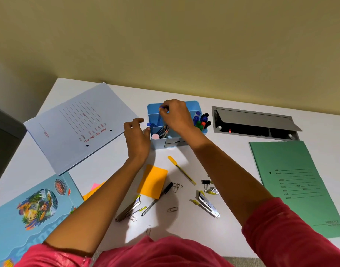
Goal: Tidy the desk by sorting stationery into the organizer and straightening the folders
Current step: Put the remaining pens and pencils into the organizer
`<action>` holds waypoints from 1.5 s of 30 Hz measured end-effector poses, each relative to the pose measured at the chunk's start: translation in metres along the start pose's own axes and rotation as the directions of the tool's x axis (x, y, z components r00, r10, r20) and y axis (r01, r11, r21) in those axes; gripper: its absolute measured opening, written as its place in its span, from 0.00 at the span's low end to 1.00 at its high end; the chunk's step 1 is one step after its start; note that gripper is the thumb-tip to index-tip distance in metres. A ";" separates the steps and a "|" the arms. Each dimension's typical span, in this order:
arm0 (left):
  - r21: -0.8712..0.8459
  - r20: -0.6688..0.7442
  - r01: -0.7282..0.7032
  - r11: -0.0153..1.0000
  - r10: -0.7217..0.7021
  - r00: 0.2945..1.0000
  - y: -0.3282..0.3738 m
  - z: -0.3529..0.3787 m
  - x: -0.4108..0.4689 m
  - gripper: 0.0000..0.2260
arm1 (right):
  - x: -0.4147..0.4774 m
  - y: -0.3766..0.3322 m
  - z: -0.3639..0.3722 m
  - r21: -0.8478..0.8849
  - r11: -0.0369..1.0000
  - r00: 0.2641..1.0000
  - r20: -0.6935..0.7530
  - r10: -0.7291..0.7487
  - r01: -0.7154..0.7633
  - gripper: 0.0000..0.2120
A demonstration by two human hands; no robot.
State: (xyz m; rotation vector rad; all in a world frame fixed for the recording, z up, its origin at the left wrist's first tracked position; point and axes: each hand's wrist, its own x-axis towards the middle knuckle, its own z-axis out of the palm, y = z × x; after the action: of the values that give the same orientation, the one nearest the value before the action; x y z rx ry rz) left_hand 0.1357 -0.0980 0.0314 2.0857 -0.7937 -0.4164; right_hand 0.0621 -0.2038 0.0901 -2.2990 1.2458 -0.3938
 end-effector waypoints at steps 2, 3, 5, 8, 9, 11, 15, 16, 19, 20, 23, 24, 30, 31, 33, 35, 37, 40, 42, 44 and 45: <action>-0.021 0.008 0.018 1.000 -0.018 1.000 0.002 0.000 0.003 0.15 | -0.002 0.001 -0.004 0.051 0.999 1.000 -0.006 -0.016 0.016 0.12; -0.026 0.010 0.022 0.999 -0.022 1.000 0.003 0.000 0.005 0.15 | -0.005 0.002 -0.006 0.090 0.996 0.999 -0.037 -0.023 0.026 0.12; -0.037 0.016 0.029 0.999 -0.028 0.999 0.005 0.001 0.007 0.15 | -0.011 0.006 -0.009 0.179 0.983 0.987 -0.158 -0.001 0.030 0.12; -0.068 0.021 0.035 0.997 -0.034 0.999 0.005 0.000 0.008 0.15 | -0.031 0.024 -0.008 0.325 0.945 0.908 -0.393 0.148 -0.014 0.07; -0.076 0.022 0.038 0.996 -0.037 0.999 0.005 0.000 0.008 0.15 | -0.041 0.031 -0.005 0.387 0.922 0.868 -0.453 0.202 -0.012 0.05; -0.087 0.043 0.059 0.995 -0.055 0.998 0.002 0.000 0.008 0.15 | -0.066 0.045 0.003 0.435 0.899 0.803 -0.554 0.219 0.055 0.03; -0.134 0.158 0.215 0.967 -0.194 0.968 -0.009 0.002 0.003 0.18 | -0.116 0.078 0.040 0.302 0.952 0.810 -0.545 0.218 -0.053 0.05; -0.149 0.194 0.272 0.951 -0.242 0.951 -0.012 0.003 0.001 0.19 | -0.127 0.086 0.050 0.318 0.944 0.850 -0.472 0.234 -0.083 0.04; -0.177 0.256 0.410 0.895 -0.360 0.897 -0.016 0.006 -0.003 0.18 | -0.149 0.106 0.073 0.306 0.939 0.945 -0.227 0.234 -0.159 0.03; -0.185 0.263 0.425 0.886 -0.372 0.890 -0.017 0.006 -0.005 0.18 | -0.153 0.111 0.078 0.274 0.945 0.961 -0.157 0.229 -0.180 0.05; -0.192 0.252 0.391 0.900 -0.340 0.906 -0.019 0.004 -0.010 0.16 | -0.160 0.117 0.088 0.165 0.966 0.979 -0.005 0.203 -0.199 0.08; -0.189 0.243 0.374 0.908 -0.326 0.914 -0.021 0.003 -0.012 0.15 | -0.161 0.118 0.089 0.127 0.973 0.981 0.022 0.194 -0.195 0.06; -0.082 0.209 0.280 0.956 -0.258 0.943 -0.039 -0.006 -0.031 0.12 | -0.170 0.112 0.084 0.077 0.992 0.994 -0.050 0.100 -0.096 0.03; -0.073 0.207 0.272 0.960 -0.252 0.945 -0.043 -0.008 -0.036 0.12 | -0.171 0.107 0.080 0.112 0.992 0.993 -0.092 0.072 -0.062 0.04; -0.062 0.205 0.250 0.966 -0.233 0.951 -0.052 -0.012 -0.047 0.11 | -0.173 0.094 0.068 0.182 0.983 0.986 -0.161 0.043 -0.013 0.05; -0.061 0.202 0.216 0.975 -0.200 0.959 -0.058 -0.017 -0.058 0.08 | -0.170 0.074 0.052 0.260 0.965 0.976 -0.214 0.043 0.014 0.07; -0.064 0.217 0.186 0.981 -0.168 0.962 -0.062 -0.021 -0.066 0.06 | -0.160 0.049 0.030 0.323 0.942 0.945 -0.326 0.016 0.095 0.04; -0.033 0.288 0.103 0.994 -0.090 0.953 -0.062 -0.020 -0.079 0.07 | -0.133 0.014 0.001 0.352 0.883 0.861 -0.499 -0.103 0.309 0.03; 0.002 0.330 0.043 0.999 -0.041 0.943 -0.060 -0.015 -0.090 0.06 | -0.109 -0.004 -0.016 0.382 0.873 0.864 -0.496 -0.083 0.303 0.02; 0.070 0.374 -0.019 0.997 -0.009 0.927 -0.058 -0.009 -0.099 0.04 | -0.080 -0.016 -0.026 0.268 0.942 0.863 -0.503 -0.040 0.201 0.03; 0.105 0.405 -0.046 0.993 -0.001 0.914 -0.057 -0.007 -0.103 0.03 | -0.065 -0.019 -0.028 0.185 0.973 0.871 -0.491 -0.032 0.140 0.05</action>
State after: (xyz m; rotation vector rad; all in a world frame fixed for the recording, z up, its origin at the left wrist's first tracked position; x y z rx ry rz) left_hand 0.0850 -0.0002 -0.0098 2.1195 -1.1025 -0.8276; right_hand 0.0272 -0.1486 0.1222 -2.1380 1.2458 -1.1421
